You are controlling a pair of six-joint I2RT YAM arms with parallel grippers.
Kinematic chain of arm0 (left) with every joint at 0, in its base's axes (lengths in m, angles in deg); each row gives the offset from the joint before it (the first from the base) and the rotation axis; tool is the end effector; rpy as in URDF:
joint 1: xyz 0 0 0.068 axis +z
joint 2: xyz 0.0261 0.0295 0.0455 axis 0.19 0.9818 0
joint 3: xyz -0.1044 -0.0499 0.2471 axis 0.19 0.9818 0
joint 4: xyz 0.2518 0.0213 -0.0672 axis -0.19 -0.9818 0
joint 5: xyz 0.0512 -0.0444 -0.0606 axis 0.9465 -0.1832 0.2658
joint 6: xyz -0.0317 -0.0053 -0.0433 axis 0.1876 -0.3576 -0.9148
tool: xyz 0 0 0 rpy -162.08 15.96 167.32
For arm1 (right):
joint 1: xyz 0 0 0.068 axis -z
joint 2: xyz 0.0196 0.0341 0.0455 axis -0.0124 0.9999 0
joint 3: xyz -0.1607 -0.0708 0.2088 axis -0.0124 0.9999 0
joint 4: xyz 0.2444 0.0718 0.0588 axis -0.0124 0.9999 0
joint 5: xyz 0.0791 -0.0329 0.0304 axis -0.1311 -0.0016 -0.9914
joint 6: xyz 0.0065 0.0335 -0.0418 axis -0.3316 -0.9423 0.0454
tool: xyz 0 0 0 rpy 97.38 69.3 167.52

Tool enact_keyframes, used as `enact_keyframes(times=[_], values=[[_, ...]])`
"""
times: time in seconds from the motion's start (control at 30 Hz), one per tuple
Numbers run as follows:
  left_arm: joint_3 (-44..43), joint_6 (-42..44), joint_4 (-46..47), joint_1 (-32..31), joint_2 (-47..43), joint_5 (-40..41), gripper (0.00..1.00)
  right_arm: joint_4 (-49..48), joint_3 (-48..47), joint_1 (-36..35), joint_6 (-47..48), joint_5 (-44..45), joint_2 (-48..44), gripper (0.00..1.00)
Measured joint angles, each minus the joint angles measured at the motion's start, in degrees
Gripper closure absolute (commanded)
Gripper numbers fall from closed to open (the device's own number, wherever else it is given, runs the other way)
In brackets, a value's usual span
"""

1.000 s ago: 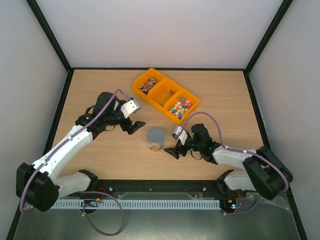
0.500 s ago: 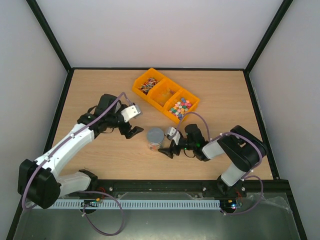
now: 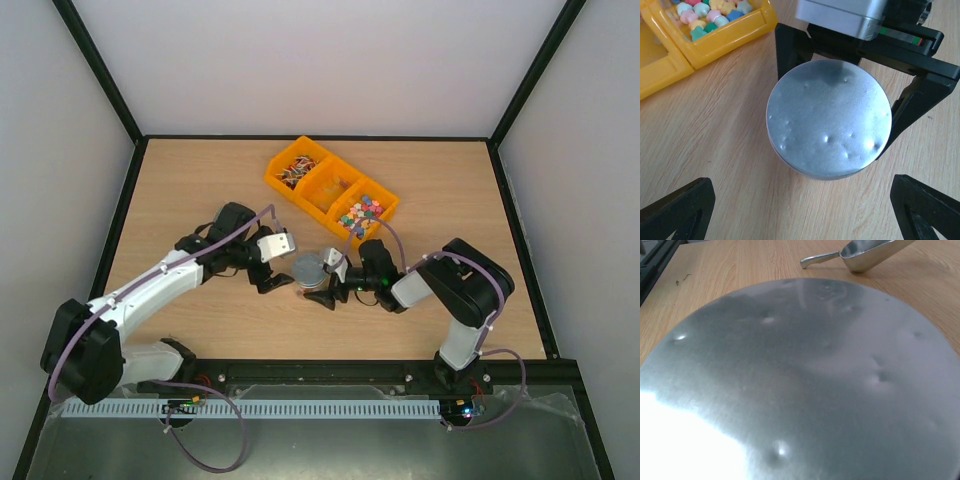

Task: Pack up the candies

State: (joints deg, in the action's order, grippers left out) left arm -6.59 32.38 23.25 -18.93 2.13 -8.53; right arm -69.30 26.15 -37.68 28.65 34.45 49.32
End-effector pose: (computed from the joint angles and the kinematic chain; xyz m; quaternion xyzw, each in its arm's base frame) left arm 0.2140 -0.1416 0.2386 0.5519 0.7216 -0.2031 0.3652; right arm 0.2159 0.1972 0.1250 -0.5049 0.5846 0.3519 0.5286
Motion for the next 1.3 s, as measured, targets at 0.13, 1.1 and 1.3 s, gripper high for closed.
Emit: enact_keyframes(times=[0.13, 1.1, 1.3], values=[[0.0, 0.7, 1.2, -0.7, 1.0, 0.0, 0.01, -0.2, -0.9, -0.1, 0.1, -0.9, 0.5, 0.07], [1.0, 1.0, 5.1, -6.1, 5.6, 2.1, 0.01, -0.5, -0.7, -1.0, 1.4, -1.9, 0.7, 0.24], [1.8, 0.8, 4.9, -4.5, 5.6, 2.4, 0.02, -0.7, -0.7, -1.0, 2.0, -2.1, 0.7, 0.27]])
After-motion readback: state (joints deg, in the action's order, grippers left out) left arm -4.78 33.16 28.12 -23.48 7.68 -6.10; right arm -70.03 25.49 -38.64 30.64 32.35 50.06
